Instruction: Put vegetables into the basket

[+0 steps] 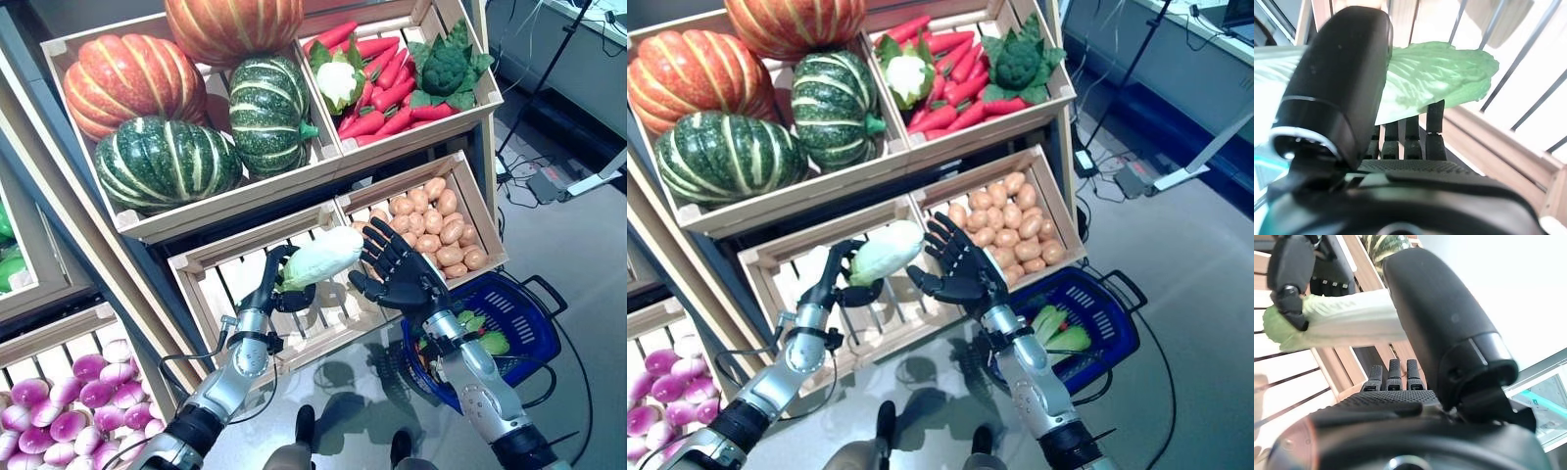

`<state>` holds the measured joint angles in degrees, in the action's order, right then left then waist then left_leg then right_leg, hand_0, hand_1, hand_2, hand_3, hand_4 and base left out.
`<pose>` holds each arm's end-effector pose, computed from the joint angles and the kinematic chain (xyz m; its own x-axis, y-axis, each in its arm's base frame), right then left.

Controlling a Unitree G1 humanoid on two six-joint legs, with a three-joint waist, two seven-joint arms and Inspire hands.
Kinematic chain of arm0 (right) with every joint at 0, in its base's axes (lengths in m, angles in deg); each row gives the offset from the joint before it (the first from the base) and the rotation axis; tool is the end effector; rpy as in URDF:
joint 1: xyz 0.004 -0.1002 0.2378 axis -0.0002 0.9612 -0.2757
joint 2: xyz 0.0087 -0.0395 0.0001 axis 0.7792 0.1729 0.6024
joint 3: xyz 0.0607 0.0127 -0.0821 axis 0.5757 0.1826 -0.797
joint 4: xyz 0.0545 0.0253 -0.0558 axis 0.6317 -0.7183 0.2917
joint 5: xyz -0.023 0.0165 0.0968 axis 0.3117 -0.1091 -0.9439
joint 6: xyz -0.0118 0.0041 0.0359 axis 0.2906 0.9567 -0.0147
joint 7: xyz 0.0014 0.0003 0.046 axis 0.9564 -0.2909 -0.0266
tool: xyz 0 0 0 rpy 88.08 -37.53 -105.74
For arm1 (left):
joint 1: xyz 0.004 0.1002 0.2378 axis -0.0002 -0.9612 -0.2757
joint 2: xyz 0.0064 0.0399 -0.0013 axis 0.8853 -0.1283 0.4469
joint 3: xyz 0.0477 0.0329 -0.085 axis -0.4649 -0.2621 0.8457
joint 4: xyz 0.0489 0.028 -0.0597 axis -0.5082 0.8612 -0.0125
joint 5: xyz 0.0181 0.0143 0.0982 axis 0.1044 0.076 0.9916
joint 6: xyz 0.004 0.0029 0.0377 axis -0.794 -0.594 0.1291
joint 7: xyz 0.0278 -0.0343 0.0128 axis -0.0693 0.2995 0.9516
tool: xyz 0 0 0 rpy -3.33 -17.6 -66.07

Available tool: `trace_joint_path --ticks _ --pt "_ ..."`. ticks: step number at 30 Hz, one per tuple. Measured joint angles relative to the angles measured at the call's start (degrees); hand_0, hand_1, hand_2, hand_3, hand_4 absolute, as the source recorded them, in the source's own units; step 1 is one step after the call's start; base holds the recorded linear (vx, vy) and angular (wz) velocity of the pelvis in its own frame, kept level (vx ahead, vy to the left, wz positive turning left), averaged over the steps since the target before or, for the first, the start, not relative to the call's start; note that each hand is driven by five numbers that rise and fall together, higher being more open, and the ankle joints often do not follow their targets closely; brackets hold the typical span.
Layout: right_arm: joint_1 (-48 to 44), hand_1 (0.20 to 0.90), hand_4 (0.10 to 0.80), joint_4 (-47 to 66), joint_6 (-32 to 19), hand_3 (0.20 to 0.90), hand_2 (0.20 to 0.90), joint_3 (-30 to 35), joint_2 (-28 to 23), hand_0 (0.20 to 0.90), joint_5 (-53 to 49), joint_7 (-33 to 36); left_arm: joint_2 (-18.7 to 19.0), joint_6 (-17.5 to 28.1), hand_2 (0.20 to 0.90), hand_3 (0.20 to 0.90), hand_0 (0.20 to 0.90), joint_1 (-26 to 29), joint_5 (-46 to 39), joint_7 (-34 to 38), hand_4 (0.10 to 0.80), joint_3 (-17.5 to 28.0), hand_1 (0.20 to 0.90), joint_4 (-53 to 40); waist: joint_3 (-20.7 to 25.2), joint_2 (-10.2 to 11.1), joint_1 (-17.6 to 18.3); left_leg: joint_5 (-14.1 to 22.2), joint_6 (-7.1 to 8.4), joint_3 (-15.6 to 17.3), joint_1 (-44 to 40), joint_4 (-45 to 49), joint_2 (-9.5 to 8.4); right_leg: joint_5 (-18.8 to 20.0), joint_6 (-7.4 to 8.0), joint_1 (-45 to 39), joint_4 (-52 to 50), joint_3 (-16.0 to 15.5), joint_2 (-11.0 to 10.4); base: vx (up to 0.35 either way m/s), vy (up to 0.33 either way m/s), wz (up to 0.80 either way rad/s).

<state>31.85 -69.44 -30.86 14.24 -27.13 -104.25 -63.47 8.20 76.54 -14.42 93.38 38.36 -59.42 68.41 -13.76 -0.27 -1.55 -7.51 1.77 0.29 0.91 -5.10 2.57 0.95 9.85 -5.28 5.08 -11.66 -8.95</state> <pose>0.2195 -0.1540 0.0541 0.9032 0.3935 0.1716 -0.4292 0.8206 0.3773 0.2331 0.1684 0.0252 0.9985 -0.0134 0.0539 -0.0245 0.7638 0.6450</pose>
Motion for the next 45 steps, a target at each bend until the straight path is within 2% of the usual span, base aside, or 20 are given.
trace_joint_path --ticks 9,18,26,40,45 --pt "-1.2 0.9 0.8 0.0 0.0 0.9 0.9 -1.3 0.8 0.9 -1.3 0.2 -1.4 -4.0 0.3 0.3 0.3 -0.4 -10.3 -8.4 0.4 -4.0 0.3 0.0 0.7 -0.2 0.0 0.1 -0.06 0.0 -0.2 0.0 0.07 0.0 0.0 -0.3 0.0 0.0 -0.1 0.0 0.0 0.0" --pt "-1.3 0.9 0.8 0.0 -3.7 0.9 0.9 -2.1 3.1 0.9 -4.4 3.1 -1.9 -5.4 0.3 0.3 0.3 -1.7 -12.4 -10.9 0.4 -4.1 0.3 0.0 3.4 -0.2 0.0 0.1 -0.11 0.0 -0.3 0.0 0.09 0.0 -0.04 -0.3 0.0 0.1 -0.1 0.0 0.0 0.0" --pt "-1.3 0.9 0.8 -0.3 -3.7 0.9 0.9 -2.4 4.6 0.9 -5.3 3.8 -2.0 -5.7 0.3 0.3 0.3 -1.8 -12.8 -10.9 0.4 -4.1 0.3 0.0 4.6 -0.2 0.0 0.2 -0.15 0.0 -0.3 0.0 0.07 0.0 -0.05 -0.3 0.0 0.1 -0.1 0.0 0.0 0.0" --pt "-1.3 0.9 0.8 -5.5 6.6 0.9 0.9 -6.0 0.9 0.9 -2.6 3.9 -0.4 -6.4 0.3 0.3 0.3 -3.9 -12.5 -10.9 0.4 -5.2 0.3 -0.1 5.8 0.7 0.0 0.2 -0.21 0.0 -0.2 0.0 0.09 -0.2 -0.32 -0.2 0.0 0.1 -0.1 0.0 0.0 0.0" --pt "-1.3 0.9 0.8 -5.6 8.1 0.9 0.9 -6.4 0.4 0.9 -0.4 3.9 -0.2 -6.4 0.3 0.3 0.3 -4.2 -12.2 -10.9 0.4 -5.3 0.3 -0.1 5.9 0.8 0.0 0.3 -0.35 0.1 -0.2 0.0 0.09 -0.2 -0.35 -0.2 0.0 0.2 -0.2 0.0 0.0 0.0"
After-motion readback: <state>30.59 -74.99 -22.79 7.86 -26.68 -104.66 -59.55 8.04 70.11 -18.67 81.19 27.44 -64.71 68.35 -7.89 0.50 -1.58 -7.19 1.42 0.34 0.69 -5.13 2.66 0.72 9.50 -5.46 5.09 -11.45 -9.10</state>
